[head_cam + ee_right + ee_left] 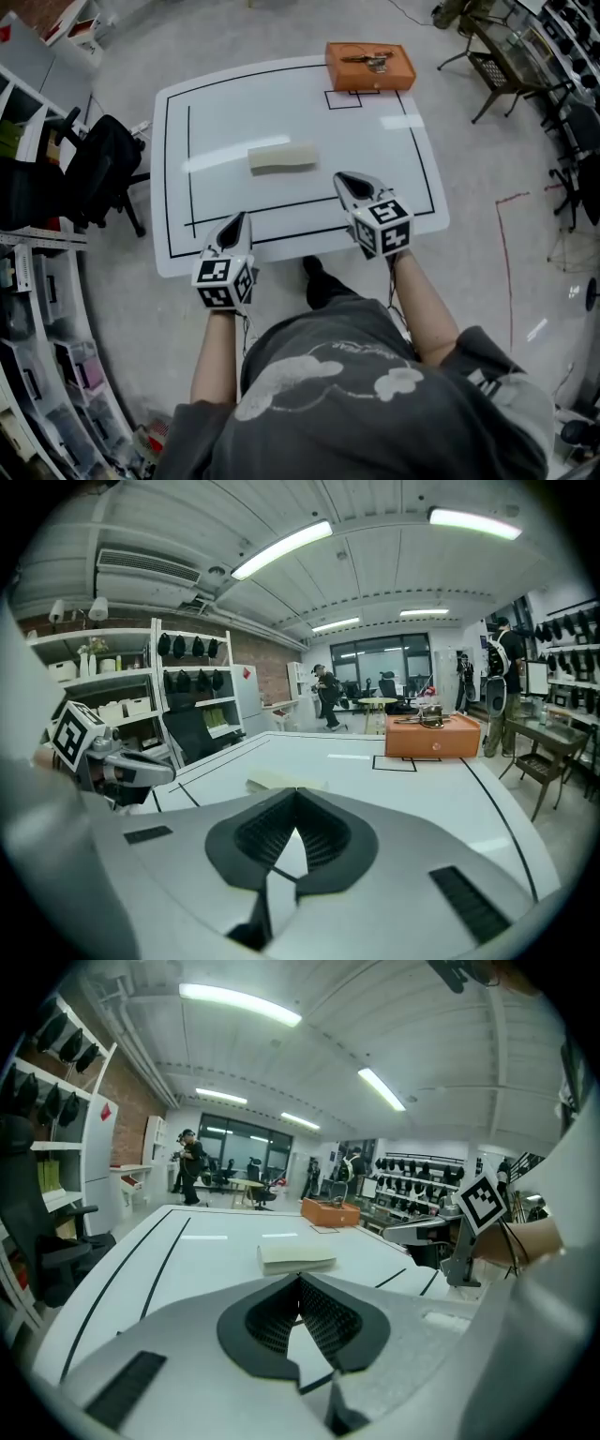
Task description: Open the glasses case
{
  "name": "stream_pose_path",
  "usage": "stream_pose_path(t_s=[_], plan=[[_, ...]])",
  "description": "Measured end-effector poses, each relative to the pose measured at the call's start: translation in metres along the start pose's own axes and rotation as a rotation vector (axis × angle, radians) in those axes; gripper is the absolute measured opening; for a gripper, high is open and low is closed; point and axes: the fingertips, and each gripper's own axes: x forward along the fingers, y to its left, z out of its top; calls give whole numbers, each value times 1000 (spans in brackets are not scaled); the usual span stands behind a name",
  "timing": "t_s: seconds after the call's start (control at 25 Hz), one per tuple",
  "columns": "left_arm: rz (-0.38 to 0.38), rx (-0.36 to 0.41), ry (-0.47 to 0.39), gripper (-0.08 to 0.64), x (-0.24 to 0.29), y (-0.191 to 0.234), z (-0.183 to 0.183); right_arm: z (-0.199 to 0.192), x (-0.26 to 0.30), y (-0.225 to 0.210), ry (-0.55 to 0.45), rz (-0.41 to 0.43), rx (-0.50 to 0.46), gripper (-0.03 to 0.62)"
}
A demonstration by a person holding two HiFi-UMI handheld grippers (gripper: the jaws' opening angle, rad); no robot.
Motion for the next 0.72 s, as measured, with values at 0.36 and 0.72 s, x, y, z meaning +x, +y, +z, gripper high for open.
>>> stream_pose_path(t_s=[0.36, 0.72], plan=[[10, 4, 49, 2, 64, 2, 16, 16, 43, -51, 47, 38, -38, 4], [61, -32, 129, 2, 104, 16, 5, 16, 74, -56, 87, 126, -88, 109]])
